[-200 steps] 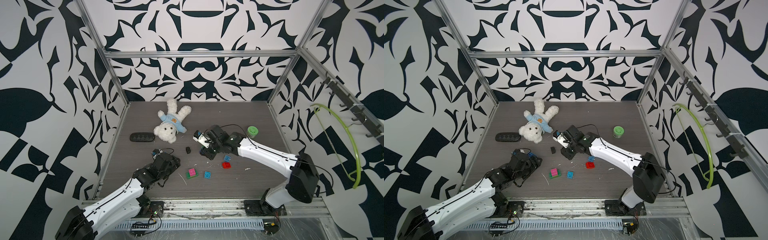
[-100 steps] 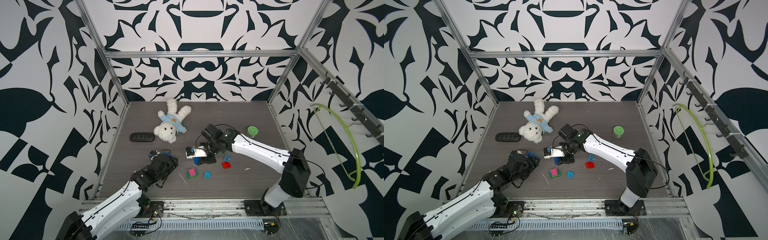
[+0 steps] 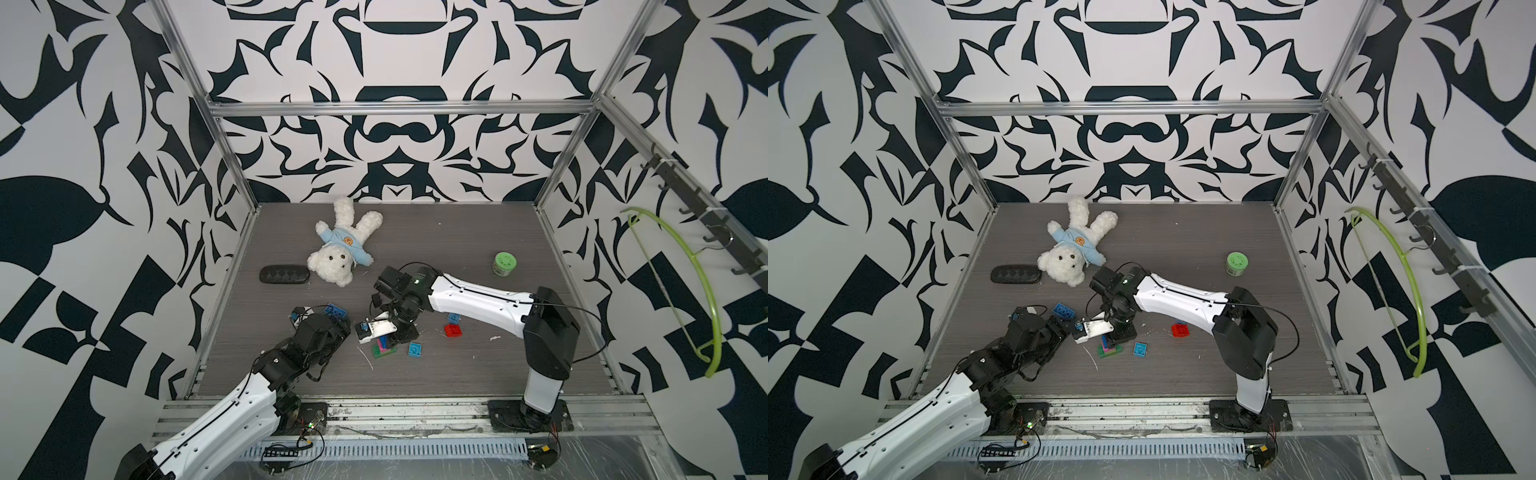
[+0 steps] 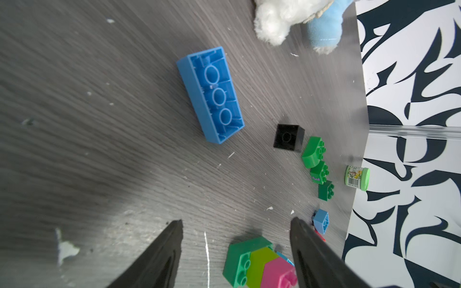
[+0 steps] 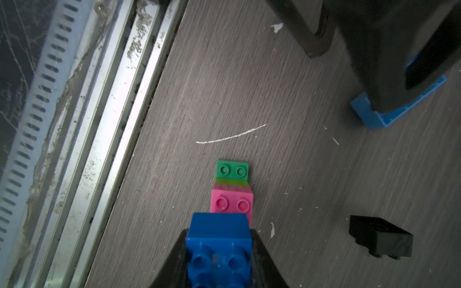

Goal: Assemble the number 1 with lego
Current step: Pick up the lego brick from the center of the board, then assemble the lego brick with the lego brick.

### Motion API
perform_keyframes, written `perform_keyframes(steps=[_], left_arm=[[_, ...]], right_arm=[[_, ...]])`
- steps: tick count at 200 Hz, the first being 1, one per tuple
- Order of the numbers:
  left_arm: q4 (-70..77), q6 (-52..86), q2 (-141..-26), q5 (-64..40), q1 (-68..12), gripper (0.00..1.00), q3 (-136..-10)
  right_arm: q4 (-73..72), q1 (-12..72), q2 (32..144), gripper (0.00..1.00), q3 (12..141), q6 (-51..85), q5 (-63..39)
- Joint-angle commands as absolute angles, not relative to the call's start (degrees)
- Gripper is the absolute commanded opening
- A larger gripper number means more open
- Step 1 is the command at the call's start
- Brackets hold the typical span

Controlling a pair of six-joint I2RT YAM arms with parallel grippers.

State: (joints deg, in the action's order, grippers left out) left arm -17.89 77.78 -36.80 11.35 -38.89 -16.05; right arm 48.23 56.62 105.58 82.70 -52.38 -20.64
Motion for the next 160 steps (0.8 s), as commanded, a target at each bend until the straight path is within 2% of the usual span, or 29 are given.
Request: perform_keyframes(steps=[1,160], left_arm=[[-19.62,78.13,-36.46,12.05,-38.63,0.74,-15.15],[-19.82,78.13,-36.47,11.75,-38.41,0.73,-14.97]], right_arm=[[50.27,57.55,105.5,0.07,85.25,-50.18,-17.47],[50.92,58.71,109.67,0.1,86.65,-47.04,-15.69]])
